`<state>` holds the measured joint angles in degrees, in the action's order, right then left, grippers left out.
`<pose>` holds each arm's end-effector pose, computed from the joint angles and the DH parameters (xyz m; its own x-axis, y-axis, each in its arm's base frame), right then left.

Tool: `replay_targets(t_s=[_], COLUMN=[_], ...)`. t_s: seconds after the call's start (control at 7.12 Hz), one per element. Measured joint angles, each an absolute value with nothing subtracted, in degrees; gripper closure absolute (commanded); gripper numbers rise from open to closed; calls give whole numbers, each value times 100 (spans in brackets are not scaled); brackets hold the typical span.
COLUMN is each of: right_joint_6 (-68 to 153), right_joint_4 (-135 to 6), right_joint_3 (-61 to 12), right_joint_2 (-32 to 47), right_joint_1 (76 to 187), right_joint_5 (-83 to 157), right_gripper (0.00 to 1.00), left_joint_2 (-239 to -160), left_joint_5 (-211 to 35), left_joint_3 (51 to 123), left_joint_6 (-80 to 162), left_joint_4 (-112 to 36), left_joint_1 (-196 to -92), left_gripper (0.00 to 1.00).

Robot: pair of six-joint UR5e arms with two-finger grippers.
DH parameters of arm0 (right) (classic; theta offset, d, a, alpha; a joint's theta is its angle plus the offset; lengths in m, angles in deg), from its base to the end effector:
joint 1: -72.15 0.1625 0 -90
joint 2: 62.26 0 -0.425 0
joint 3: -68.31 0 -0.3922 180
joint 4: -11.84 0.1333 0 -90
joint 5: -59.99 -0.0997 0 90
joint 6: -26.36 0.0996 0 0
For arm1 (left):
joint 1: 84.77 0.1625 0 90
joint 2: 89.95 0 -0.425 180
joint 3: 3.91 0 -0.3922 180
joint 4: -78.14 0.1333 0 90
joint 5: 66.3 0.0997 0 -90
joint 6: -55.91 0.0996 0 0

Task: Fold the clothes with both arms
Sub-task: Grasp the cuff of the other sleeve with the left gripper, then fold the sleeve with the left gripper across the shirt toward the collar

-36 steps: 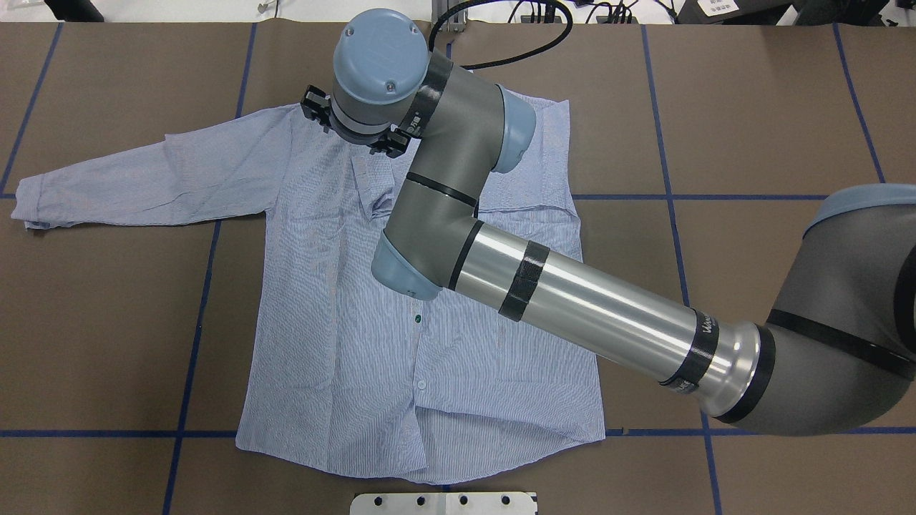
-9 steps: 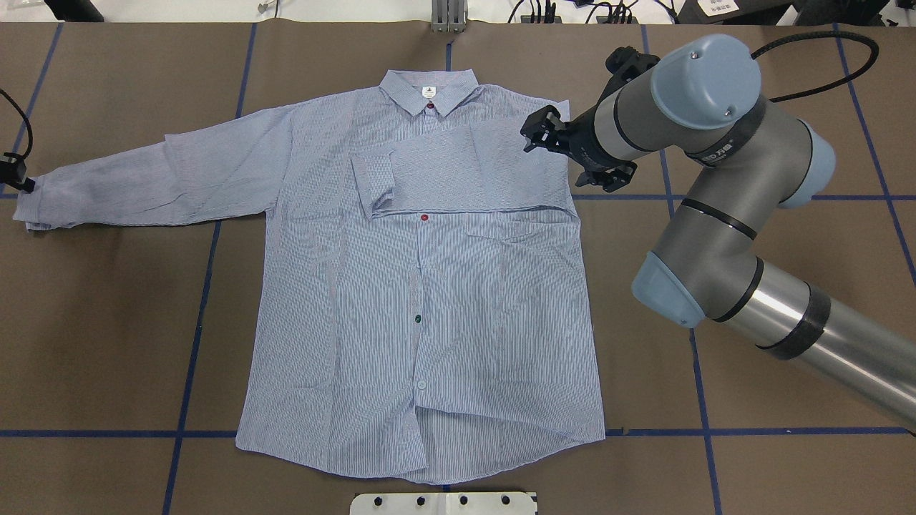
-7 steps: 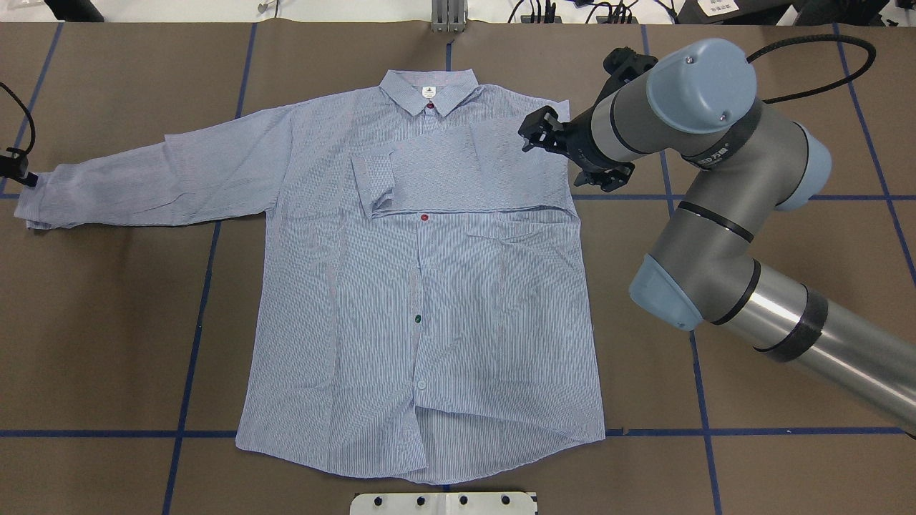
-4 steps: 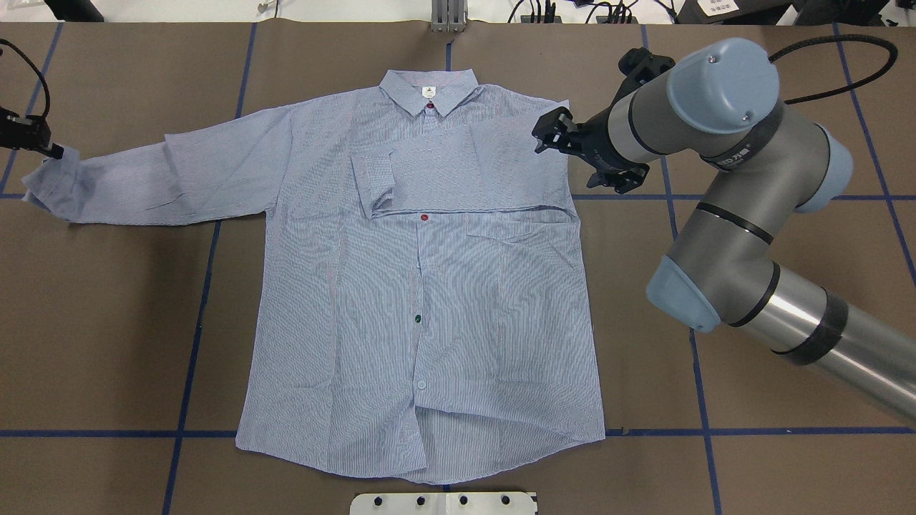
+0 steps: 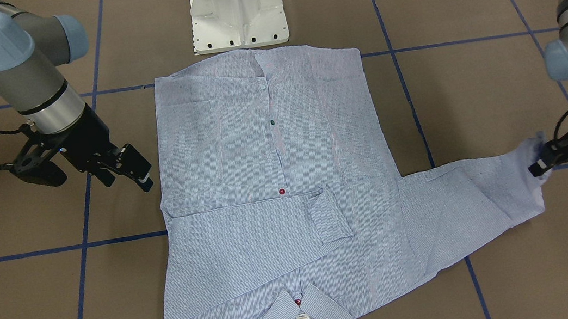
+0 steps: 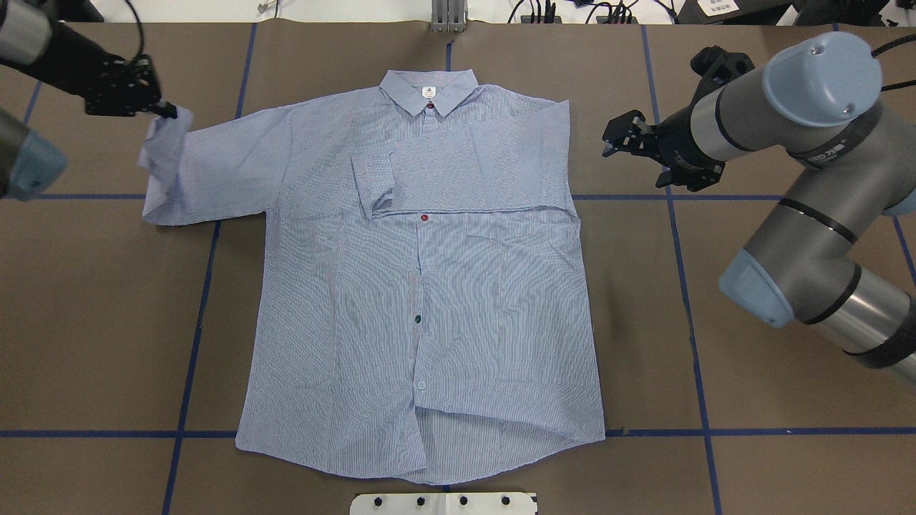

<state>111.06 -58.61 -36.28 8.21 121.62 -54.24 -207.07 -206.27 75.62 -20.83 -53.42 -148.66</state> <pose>-0.3190 -0.5153 0.3165 0.4275 0.3704 0.8246 -0.4406 0.8819 -0.1677 0.2465 -0.6325 0.3774 0.2924 -0.2615 -0.9198 0.2302 0.9529 -0.1977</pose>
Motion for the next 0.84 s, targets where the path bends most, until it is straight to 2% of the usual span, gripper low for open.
replay_targets(t_s=[0.28,0.84], right_joint_6=[10705,10609], right_joint_4=[-5854,-5849], right_joint_3=[-3687,-3698], right_joint_2=[1094,1217], right_joint_1=[12455,12534], right_joint_5=[-5689,-5702], right_gripper=[0,0], left_joint_2=[-21683,-23259], left_joint_5=[-19822,-18505], left_joint_3=[7540,6716], left_joint_6=[-3858,-5215], left_joint_4=[-5339,-5388], left_joint_1=[-13919,-12845], left_gripper=[100,100])
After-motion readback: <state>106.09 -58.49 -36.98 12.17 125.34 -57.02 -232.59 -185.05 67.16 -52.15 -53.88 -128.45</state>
